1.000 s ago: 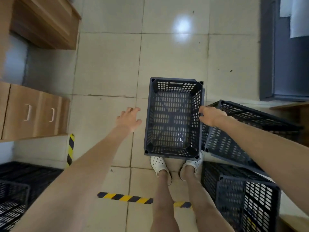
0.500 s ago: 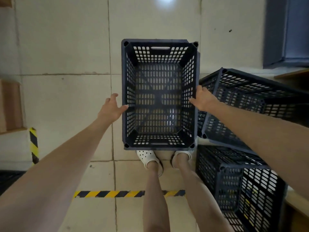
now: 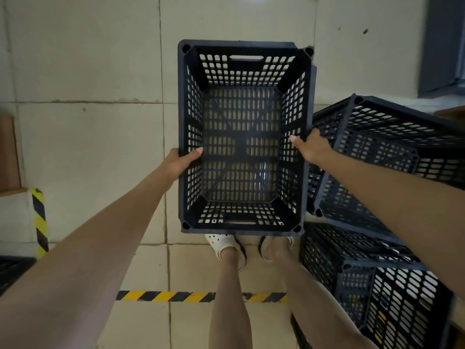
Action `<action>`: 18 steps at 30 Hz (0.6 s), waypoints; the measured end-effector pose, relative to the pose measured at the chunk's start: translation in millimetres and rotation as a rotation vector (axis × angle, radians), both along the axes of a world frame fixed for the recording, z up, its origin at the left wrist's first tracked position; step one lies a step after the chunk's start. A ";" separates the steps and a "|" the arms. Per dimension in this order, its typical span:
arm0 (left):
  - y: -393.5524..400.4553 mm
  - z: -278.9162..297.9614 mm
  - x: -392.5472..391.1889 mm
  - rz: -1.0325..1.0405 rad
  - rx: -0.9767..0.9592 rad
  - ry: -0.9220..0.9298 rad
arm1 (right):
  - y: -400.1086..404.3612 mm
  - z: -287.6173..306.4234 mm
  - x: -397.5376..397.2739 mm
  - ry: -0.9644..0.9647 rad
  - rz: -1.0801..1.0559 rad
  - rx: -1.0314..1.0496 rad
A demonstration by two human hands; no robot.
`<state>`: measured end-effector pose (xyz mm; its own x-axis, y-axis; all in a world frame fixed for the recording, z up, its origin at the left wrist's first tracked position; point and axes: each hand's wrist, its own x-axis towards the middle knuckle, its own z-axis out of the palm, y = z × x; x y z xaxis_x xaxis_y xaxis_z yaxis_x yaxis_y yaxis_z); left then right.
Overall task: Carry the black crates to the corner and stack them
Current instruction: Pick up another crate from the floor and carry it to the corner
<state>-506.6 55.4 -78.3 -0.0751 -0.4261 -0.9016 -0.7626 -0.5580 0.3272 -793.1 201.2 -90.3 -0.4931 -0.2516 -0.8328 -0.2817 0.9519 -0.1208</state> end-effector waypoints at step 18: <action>-16.8 89.5 36.1 -0.103 -0.002 -0.142 | -13.9 115.2 15.3 -0.121 0.052 0.036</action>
<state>-470.5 38.6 11.3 0.0094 -0.4245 -0.9054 -0.8543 -0.4740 0.2134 -777.7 187.3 25.0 -0.3756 -0.2433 -0.8943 -0.3163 0.9406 -0.1231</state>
